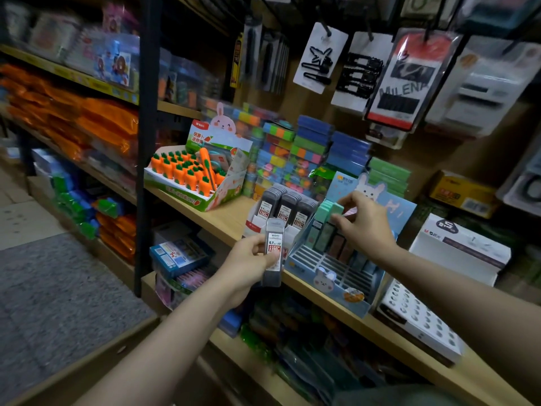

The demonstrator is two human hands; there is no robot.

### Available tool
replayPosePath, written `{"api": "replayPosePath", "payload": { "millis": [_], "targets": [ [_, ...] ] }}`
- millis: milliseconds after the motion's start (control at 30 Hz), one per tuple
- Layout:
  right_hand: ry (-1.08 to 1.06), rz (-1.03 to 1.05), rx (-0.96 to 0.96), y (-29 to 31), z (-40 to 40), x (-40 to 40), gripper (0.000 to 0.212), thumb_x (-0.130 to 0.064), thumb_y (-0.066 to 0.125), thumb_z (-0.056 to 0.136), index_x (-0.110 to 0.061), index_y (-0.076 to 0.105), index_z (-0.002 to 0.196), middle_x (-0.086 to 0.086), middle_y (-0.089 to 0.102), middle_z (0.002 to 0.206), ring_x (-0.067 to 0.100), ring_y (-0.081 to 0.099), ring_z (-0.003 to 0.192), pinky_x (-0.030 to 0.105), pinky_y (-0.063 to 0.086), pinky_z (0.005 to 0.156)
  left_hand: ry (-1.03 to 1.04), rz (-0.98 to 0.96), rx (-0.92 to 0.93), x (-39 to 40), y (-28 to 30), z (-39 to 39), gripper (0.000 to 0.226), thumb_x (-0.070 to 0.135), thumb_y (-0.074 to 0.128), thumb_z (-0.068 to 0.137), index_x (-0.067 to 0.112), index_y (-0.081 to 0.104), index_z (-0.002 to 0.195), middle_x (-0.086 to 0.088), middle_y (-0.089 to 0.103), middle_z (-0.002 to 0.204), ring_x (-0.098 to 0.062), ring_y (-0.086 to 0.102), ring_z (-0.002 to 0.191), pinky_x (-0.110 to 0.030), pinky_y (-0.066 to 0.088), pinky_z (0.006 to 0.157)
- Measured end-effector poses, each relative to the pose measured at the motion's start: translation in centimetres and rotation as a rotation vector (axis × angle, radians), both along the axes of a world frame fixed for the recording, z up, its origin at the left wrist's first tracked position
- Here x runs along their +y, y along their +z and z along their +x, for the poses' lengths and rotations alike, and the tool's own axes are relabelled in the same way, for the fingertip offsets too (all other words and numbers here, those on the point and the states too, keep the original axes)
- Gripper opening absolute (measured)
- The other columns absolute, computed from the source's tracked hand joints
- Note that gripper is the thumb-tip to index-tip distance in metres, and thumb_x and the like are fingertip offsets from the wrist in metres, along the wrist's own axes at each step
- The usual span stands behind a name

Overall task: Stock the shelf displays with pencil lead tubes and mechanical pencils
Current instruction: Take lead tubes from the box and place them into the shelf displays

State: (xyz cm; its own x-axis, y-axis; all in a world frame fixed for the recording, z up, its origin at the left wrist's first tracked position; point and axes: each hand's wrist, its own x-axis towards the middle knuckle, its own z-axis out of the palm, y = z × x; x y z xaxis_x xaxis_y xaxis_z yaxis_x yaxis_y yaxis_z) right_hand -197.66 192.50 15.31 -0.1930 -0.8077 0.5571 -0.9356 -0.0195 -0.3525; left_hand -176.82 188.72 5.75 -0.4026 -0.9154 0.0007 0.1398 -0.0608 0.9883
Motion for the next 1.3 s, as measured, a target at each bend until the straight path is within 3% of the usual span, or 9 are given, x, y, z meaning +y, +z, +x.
{"api": "replayPosePath", "payload": {
  "millis": [433, 633, 733, 867, 1000, 1100, 1167, 1233, 1300],
  "targets": [
    [-0.017, 0.015, 0.139, -1.5, -0.5, -0.7, 0.023, -0.013, 0.079, 0.079, -0.011, 0.062, 0.094, 0.005, 0.065, 0.085, 0.022, 0.062, 0.078, 0.036, 0.054, 0.07, -0.005, -0.004, 0.019, 0.3, 0.1, -0.4, 0.029, 0.007, 0.063, 0.092, 0.016, 0.063, 0.119, -0.002, 0.07, 0.111, -0.021, 0.064, 0.109, -0.046, 0.053, 0.095],
    [-0.068, 0.007, 0.211, -1.1, -0.3, -0.7, 0.024, -0.02, 0.073, 0.085, -0.01, 0.063, 0.104, 0.007, 0.061, 0.102, 0.017, 0.056, 0.085, 0.029, 0.043, 0.072, 0.03, -0.05, 0.083, 0.2, -0.1, -0.2, 0.031, 0.008, 0.065, 0.091, 0.02, 0.062, 0.12, 0.004, 0.073, 0.103, -0.012, 0.068, 0.1, -0.027, 0.058, 0.075],
    [0.024, -0.091, 0.129, 0.0, 1.4, 0.1, 0.029, -0.027, 0.068, 0.09, -0.014, 0.059, 0.114, 0.001, 0.056, 0.107, 0.013, 0.061, 0.079, 0.028, 0.05, 0.072, 0.051, -0.091, 0.082, 0.2, -0.1, -0.2, 0.036, 0.011, 0.064, 0.092, 0.02, 0.06, 0.127, 0.001, 0.071, 0.112, -0.013, 0.064, 0.109, -0.035, 0.056, 0.09],
    [0.261, 0.142, -0.14, 0.1, 5.3, 0.7, 0.038, -0.036, 0.073, 0.084, -0.026, 0.056, 0.118, -0.01, 0.064, 0.095, 0.005, 0.067, 0.075, 0.02, 0.058, 0.066, 0.016, -0.145, 0.082, 0.1, 0.1, -0.4, 0.028, 0.01, 0.063, 0.092, 0.028, 0.064, 0.114, 0.006, 0.074, 0.104, -0.011, 0.067, 0.102, -0.028, 0.056, 0.08],
    [0.272, 0.161, -0.085, -0.1, 6.3, -0.1, 0.031, -0.022, 0.08, 0.079, -0.024, 0.061, 0.104, -0.009, 0.066, 0.095, 0.003, 0.067, 0.073, 0.02, 0.058, 0.065, 0.063, -0.254, 0.012, -0.1, 0.5, -0.5, 0.02, 0.015, 0.064, 0.092, 0.027, 0.065, 0.108, 0.006, 0.071, 0.102, -0.009, 0.065, 0.101, -0.02, 0.052, 0.082],
    [0.232, 0.082, -0.173, 1.9, 5.4, -1.3, 0.029, -0.02, 0.079, 0.079, -0.025, 0.06, 0.101, -0.008, 0.066, 0.094, 0.008, 0.068, 0.078, 0.018, 0.056, 0.065, 0.25, -0.419, -0.192, -0.7, 0.6, 0.1, 0.02, 0.027, 0.062, 0.093, 0.026, 0.06, 0.113, 0.005, 0.059, 0.11, -0.01, 0.058, 0.102, -0.016, 0.044, 0.079],
    [0.164, -0.032, -0.152, 3.6, 4.6, -2.2, 0.028, -0.022, 0.079, 0.08, -0.025, 0.061, 0.1, -0.009, 0.065, 0.092, 0.01, 0.068, 0.08, 0.017, 0.054, 0.068, 0.339, -0.601, -0.406, -1.0, 0.4, 0.8, 0.03, 0.032, 0.059, 0.094, 0.027, 0.054, 0.123, 0.004, 0.045, 0.122, -0.011, 0.047, 0.114, -0.021, 0.04, 0.087],
    [0.121, -0.126, -0.098, 4.5, 4.3, -3.0, 0.025, -0.021, 0.079, 0.08, -0.025, 0.06, 0.096, -0.014, 0.062, 0.085, -0.004, 0.063, 0.071, 0.004, 0.045, 0.058, 0.317, -0.772, -0.57, -1.3, 0.0, 1.3, 0.044, 0.036, 0.059, 0.094, 0.029, 0.046, 0.135, 0.002, 0.032, 0.138, -0.016, 0.028, 0.132, -0.027, 0.033, 0.101],
    [0.121, -0.148, -0.063, 4.4, 4.4, -3.9, 0.023, -0.019, 0.078, 0.082, -0.022, 0.06, 0.097, -0.012, 0.061, 0.085, -0.011, 0.058, 0.064, 0.002, 0.04, 0.054, 0.236, -0.871, -0.694, -1.4, -0.3, 1.4, 0.053, 0.043, 0.057, 0.093, 0.035, 0.037, 0.142, 0.003, 0.016, 0.153, -0.018, 0.011, 0.143, -0.04, 0.025, 0.114]
  ]
}}
